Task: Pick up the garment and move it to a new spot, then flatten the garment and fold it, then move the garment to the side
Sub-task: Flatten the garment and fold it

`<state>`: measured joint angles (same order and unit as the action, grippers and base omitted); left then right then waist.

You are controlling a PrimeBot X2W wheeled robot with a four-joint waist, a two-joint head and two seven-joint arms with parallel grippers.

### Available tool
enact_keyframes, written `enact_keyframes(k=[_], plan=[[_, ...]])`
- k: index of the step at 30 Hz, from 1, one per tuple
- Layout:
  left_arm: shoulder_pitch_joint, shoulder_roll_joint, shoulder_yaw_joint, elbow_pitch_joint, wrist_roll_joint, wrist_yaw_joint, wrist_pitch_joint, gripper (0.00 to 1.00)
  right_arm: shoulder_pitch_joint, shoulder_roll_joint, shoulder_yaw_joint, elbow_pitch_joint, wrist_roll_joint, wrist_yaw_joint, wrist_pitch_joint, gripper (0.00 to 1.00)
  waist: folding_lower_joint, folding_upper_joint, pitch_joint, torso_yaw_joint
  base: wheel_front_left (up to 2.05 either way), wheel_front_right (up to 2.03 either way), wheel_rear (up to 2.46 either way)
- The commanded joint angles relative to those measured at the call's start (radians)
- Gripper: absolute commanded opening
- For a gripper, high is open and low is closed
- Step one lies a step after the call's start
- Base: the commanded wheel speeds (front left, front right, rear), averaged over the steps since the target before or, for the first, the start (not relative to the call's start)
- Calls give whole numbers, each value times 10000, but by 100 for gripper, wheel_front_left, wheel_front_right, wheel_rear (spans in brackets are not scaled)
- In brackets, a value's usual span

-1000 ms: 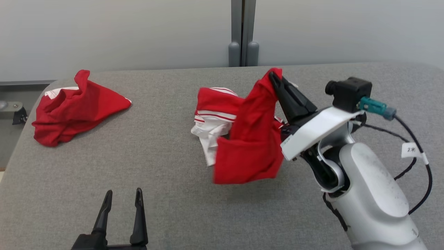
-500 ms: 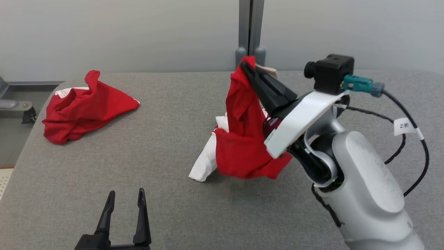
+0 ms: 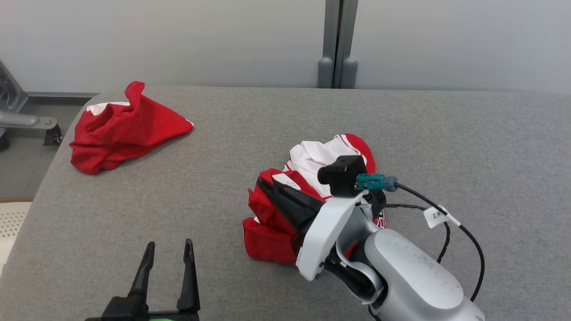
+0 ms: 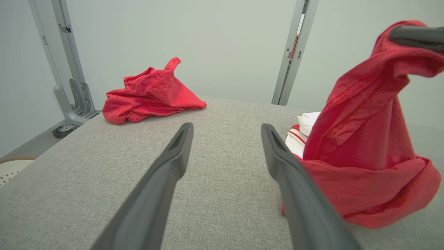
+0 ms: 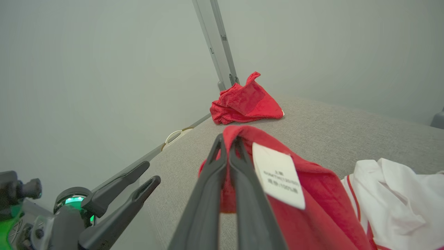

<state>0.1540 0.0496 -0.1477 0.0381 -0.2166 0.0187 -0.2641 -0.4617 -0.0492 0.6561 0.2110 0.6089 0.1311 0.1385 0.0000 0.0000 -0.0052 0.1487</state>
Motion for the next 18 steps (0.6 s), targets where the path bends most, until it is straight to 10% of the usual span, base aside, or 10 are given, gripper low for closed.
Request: enact_keyframes(k=[1,2,3,18], plan=[[-185,17,-28,54,-11,10,-5,100,-133,-29,200,271,36,-5,-323,47,0,0,28,116,0,0,0],[-206,17,-31,72,-6,19,-5,100,-151,-21,327,415,55,-5,-427,92,0,0,26,148,0,0,0],[-246,17,-30,96,-2,45,-5,100,-223,-15,523,689,4,-5,-639,100,0,0,27,204,0,0,0],[46,17,38,34,-91,245,-5,100,31,-232,-196,2279,-1227,-8,-2365,100,0,0,-115,31,0,0,0]])
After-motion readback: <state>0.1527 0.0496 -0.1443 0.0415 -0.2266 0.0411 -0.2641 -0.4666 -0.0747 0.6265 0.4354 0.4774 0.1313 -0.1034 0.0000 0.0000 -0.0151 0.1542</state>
